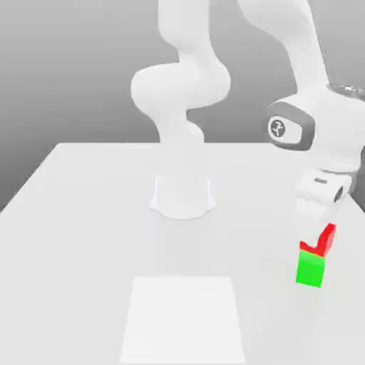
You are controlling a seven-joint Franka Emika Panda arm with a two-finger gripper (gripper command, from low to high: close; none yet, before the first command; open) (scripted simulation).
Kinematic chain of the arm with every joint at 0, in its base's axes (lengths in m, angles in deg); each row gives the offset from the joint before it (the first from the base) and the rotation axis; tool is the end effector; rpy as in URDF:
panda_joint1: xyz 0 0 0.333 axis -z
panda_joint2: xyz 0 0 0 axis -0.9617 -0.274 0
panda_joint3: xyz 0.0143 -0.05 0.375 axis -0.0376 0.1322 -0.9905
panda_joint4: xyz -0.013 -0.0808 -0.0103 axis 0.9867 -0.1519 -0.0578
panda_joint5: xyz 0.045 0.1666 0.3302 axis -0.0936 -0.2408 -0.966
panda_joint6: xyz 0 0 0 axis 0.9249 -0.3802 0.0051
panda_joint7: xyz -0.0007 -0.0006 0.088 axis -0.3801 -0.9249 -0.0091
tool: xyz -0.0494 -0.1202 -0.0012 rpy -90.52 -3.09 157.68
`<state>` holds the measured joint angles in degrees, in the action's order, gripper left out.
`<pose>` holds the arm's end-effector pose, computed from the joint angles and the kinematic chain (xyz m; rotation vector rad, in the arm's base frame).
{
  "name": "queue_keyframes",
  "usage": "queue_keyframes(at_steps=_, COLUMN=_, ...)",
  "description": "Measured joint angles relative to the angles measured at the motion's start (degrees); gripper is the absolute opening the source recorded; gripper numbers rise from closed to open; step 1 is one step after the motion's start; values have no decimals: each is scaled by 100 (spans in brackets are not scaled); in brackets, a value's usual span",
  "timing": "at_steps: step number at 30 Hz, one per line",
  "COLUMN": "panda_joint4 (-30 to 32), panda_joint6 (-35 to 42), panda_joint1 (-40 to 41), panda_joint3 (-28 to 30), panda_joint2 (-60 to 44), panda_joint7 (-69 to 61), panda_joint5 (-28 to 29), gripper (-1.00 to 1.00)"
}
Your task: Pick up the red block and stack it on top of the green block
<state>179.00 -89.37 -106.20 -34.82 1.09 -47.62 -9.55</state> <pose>0.2888 0.2678 0.2431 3.1343 0.2006 0.0016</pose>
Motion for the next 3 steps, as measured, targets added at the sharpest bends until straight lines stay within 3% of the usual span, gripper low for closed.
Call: queue_keyframes(at_steps=3, panda_joint4=0, panda_joint6=0, panda_joint1=0, panda_joint3=0, panda_joint2=0, panda_joint7=0, panda_joint5=0, gripper=100)
